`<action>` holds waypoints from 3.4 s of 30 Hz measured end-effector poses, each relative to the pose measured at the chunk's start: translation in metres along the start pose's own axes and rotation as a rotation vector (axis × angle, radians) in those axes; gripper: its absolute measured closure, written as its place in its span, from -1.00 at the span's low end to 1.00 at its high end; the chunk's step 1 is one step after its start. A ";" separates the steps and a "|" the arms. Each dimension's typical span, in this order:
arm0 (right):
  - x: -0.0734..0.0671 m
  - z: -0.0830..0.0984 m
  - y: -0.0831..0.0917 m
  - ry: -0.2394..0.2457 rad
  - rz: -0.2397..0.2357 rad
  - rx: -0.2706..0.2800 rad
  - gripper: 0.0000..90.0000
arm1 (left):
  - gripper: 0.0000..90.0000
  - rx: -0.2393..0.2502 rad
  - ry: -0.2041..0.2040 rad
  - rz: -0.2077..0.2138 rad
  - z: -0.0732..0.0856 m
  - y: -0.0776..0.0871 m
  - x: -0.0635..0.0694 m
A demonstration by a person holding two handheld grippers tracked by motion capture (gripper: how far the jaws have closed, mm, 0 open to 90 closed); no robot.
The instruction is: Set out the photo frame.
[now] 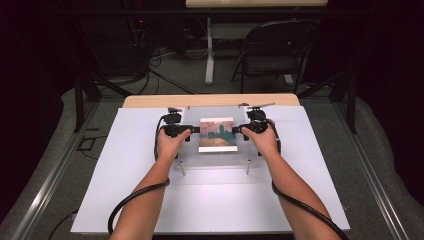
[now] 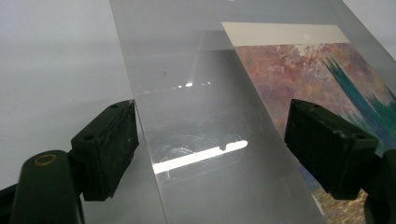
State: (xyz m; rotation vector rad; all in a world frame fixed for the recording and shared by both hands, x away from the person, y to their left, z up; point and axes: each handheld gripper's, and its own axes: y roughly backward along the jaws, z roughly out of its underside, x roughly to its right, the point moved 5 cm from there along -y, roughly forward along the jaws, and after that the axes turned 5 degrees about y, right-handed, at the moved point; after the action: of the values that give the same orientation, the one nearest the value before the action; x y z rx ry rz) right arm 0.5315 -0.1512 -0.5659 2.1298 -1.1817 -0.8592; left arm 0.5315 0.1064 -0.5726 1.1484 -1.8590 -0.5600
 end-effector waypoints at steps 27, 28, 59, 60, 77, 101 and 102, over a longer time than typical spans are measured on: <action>0.000 -0.002 -0.003 -0.037 -0.024 -0.035 -0.50 | -0.57 -0.052 0.021 0.008 -0.004 0.000 0.000; 0.000 -0.002 -0.003 -0.037 -0.022 -0.037 -0.50 | -0.57 -0.053 0.020 0.009 -0.003 0.000 0.000; -0.006 -0.004 0.006 -0.024 0.003 -0.021 -0.48 | -0.34 -0.019 0.030 0.023 -0.006 0.013 0.000; -0.007 -0.004 0.006 -0.017 0.002 -0.009 -0.48 | -0.33 -0.014 0.031 0.022 -0.007 0.014 0.001; -0.018 -0.006 0.031 0.050 0.033 0.042 -0.42 | -0.18 0.033 -0.010 0.026 -0.008 0.039 0.010; -0.031 -0.005 0.056 0.116 0.069 0.077 -0.38 | -0.10 0.071 -0.062 0.022 -0.006 0.062 0.022; -0.031 -0.005 0.056 0.117 0.071 0.077 -0.38 | -0.10 0.072 -0.064 0.021 -0.006 0.063 0.023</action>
State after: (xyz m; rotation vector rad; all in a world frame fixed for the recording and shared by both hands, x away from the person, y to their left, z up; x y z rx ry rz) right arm 0.4930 -0.1492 -0.5140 2.1536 -1.2399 -0.6580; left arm 0.5003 0.1167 -0.5134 1.1686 -1.9580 -0.5276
